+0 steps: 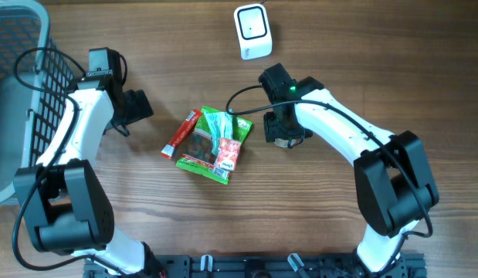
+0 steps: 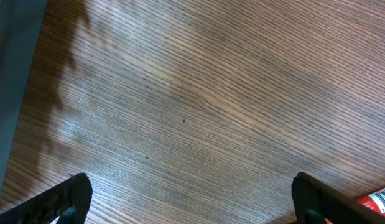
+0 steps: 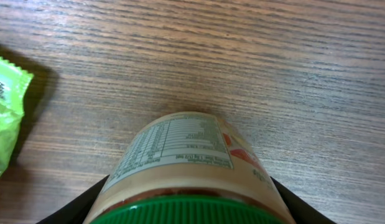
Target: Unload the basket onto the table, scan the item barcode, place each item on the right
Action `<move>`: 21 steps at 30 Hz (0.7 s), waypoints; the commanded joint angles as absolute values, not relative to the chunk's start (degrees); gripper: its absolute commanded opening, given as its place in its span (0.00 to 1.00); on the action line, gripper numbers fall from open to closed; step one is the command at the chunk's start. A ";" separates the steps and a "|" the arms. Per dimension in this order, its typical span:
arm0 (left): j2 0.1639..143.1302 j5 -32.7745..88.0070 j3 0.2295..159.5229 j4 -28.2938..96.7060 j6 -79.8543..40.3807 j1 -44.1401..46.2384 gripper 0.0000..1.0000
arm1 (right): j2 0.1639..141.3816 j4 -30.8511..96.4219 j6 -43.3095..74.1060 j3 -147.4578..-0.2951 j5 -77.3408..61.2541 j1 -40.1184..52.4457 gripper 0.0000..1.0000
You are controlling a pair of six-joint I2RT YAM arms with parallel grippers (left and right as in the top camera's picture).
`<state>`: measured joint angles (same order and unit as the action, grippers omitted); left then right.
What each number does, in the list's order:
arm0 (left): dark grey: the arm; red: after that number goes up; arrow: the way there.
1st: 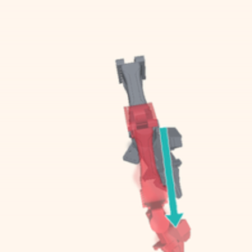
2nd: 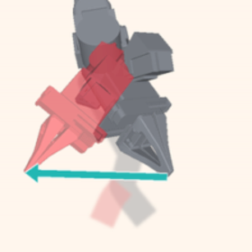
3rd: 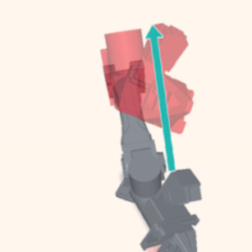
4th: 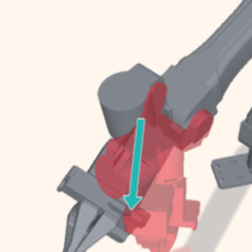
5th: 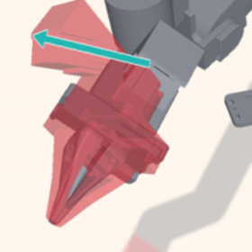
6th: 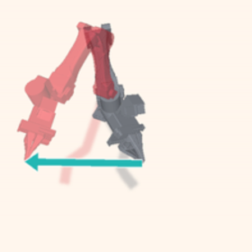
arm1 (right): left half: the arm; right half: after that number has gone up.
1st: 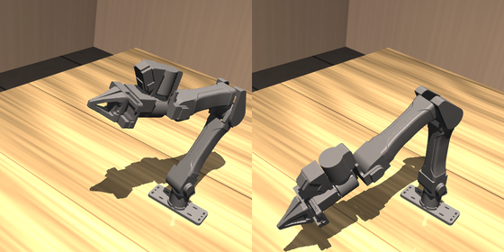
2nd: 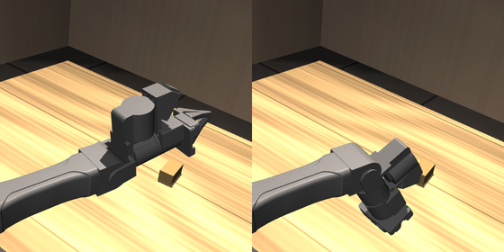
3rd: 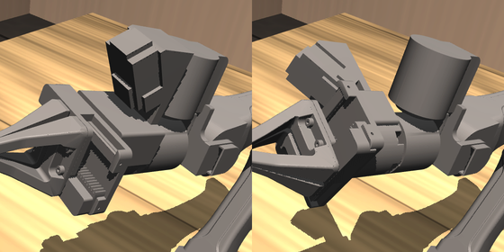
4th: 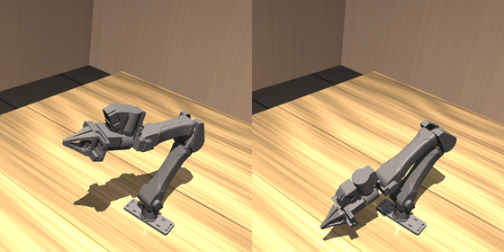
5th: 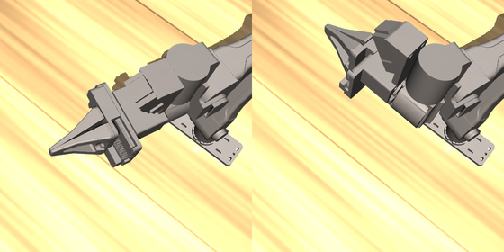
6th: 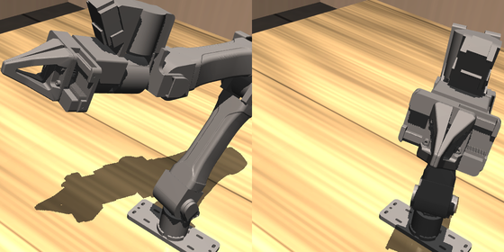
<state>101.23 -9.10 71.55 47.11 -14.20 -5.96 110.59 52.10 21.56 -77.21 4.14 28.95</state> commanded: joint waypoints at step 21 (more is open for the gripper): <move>100.25 -8.78 72.44 47.11 -13.69 -6.24 1.00 | 109.08 55.13 8.19 -122.52 3.88 25.74 0.11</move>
